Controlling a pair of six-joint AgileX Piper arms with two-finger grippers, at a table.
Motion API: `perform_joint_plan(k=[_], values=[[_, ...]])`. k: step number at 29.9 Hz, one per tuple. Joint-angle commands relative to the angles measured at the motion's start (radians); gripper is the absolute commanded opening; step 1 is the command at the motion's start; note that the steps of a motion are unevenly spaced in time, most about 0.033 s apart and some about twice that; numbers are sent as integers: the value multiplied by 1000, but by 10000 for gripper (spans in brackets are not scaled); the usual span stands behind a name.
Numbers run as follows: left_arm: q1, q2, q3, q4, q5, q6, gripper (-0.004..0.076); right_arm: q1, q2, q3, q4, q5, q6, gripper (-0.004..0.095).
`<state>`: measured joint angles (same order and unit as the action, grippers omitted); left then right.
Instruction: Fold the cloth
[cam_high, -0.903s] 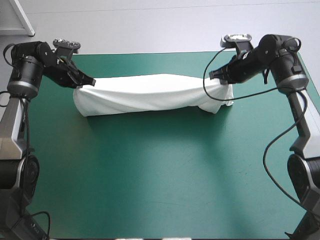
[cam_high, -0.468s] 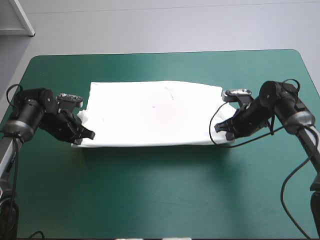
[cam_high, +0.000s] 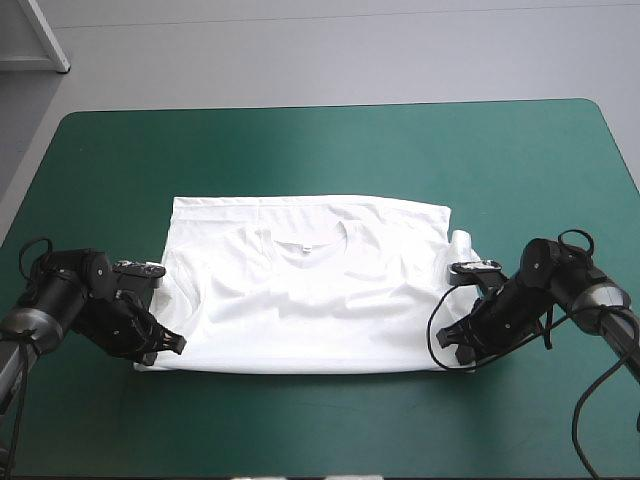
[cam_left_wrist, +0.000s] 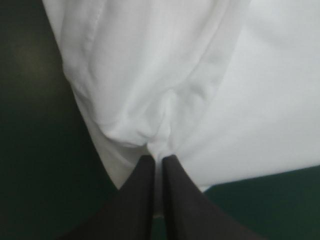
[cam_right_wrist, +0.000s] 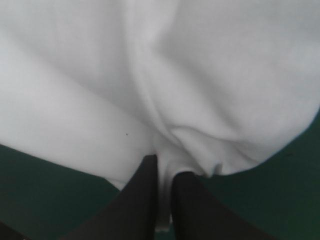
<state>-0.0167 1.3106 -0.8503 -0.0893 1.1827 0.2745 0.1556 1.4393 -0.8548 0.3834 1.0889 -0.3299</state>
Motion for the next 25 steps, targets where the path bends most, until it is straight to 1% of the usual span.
perform_joint_plan(k=[1, 4, 5, 6, 7, 8, 9, 10, 16, 22, 25], values=[[-3, -30, -15, 5, -15, -1, 123, -1, -33, 0, 40, -39, -43, 319], [-3, -30, -15, -28, -18, 3, 269, -1, -34, 0, 50, -95, -45, 612], [-3, -30, -15, -35, -27, 4, 333, -1, -34, 0, 52, -114, -45, 689], [-3, -30, -15, -41, -33, 4, 398, -1, -34, 0, 55, -134, -45, 742], [-3, -30, -15, -48, -34, 4, 448, -1, -34, 0, 56, -151, -45, 768], [-3, -30, -15, -48, -42, 4, 501, -1, -34, 0, 59, -170, -45, 778], [-3, -30, -15, -48, -45, 4, 538, -1, -34, -2, 59, -186, -52, 775], [-3, -30, -15, -48, -45, 7, 556, -1, -34, -4, 61, -201, -55, 771], [-3, -30, -41, -61, -131, -7, 557, -1, -56, -53, 89, -217, -59, 769], [-3, -30, -195, -99, -121, 1, 557, -1, -125, -142, 71, -149, -2, 769], [-3, -30, -290, -99, -114, 1, 557, -1, -172, -172, 20, -153, 44, 769]])
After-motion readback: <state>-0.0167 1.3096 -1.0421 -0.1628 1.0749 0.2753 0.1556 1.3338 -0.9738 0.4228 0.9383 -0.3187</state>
